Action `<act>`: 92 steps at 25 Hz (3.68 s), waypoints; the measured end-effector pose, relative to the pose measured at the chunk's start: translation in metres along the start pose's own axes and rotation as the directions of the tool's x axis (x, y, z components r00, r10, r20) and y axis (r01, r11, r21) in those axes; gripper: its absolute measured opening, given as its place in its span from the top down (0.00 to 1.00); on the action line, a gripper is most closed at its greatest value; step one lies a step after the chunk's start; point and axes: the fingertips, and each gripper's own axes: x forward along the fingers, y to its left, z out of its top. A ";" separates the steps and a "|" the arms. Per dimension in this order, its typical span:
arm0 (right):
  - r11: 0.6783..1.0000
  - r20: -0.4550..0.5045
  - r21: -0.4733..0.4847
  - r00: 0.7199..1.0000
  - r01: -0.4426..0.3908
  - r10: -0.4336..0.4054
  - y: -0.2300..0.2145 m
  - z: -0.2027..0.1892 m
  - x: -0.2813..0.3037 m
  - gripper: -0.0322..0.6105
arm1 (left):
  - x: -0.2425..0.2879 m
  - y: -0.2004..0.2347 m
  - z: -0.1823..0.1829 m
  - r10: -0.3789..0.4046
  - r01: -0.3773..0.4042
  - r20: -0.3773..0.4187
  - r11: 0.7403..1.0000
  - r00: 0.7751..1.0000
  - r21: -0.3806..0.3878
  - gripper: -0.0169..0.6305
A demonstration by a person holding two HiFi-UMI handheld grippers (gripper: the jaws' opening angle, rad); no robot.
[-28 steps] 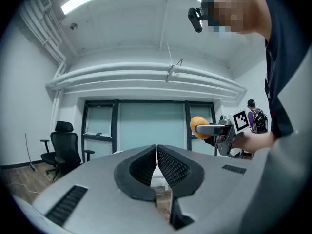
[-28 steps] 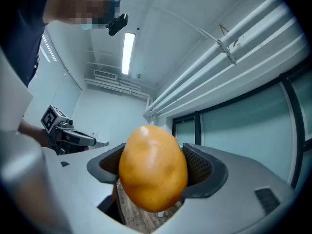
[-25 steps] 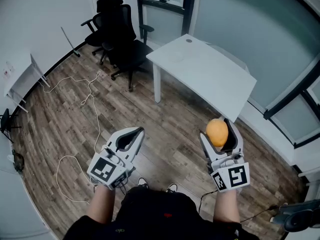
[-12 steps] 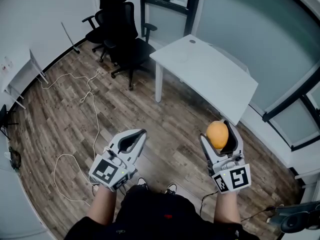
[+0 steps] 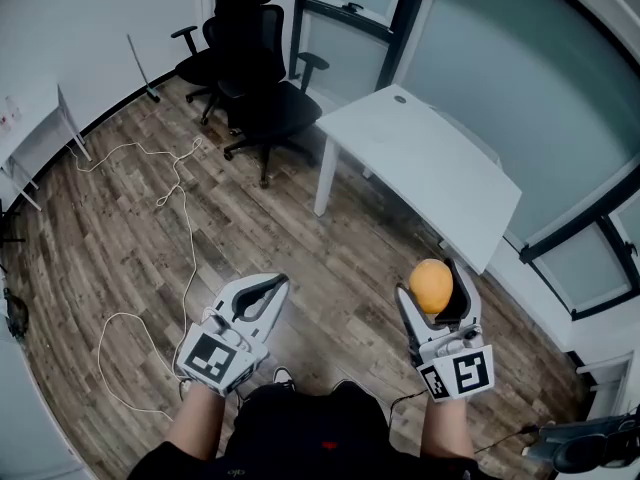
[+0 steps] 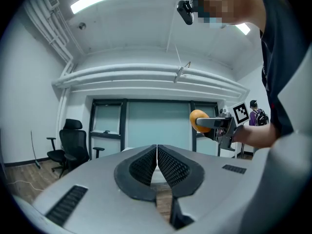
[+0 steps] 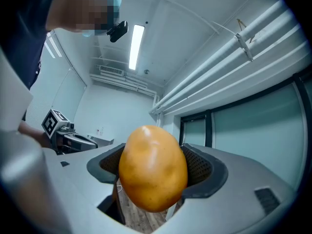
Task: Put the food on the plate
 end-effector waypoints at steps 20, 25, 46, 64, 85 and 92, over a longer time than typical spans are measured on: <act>1.000 0.007 0.020 1.000 -0.013 0.013 -0.108 -0.037 0.095 0.36 | 0.122 0.064 0.011 0.057 -0.056 0.040 0.998 0.998 -0.038 0.94; 0.999 0.017 0.029 0.999 -0.035 0.035 -0.175 -0.046 0.116 0.36 | 0.190 0.059 0.024 0.064 -0.063 0.051 0.998 0.997 -0.018 0.94; 0.997 0.018 0.035 0.998 -0.064 0.063 -0.339 -0.089 0.149 0.36 | 0.374 0.038 0.017 0.031 -0.030 -0.028 1.000 0.999 0.007 0.94; 1.000 -0.044 0.005 0.999 -0.014 0.014 -0.359 -0.118 0.299 0.36 | 0.458 0.189 0.011 -0.022 0.022 -0.014 0.999 1.000 -0.033 0.94; 0.996 -0.174 -0.019 0.981 0.087 -0.089 -0.362 -0.168 0.498 0.36 | 0.541 0.385 -0.004 -0.130 0.128 -0.024 0.989 0.991 -0.070 0.94; 0.996 -0.243 0.040 0.968 0.084 -0.071 -0.409 -0.237 0.534 0.36 | 0.582 0.394 -0.034 -0.076 0.067 -0.075 0.992 0.994 -0.110 0.94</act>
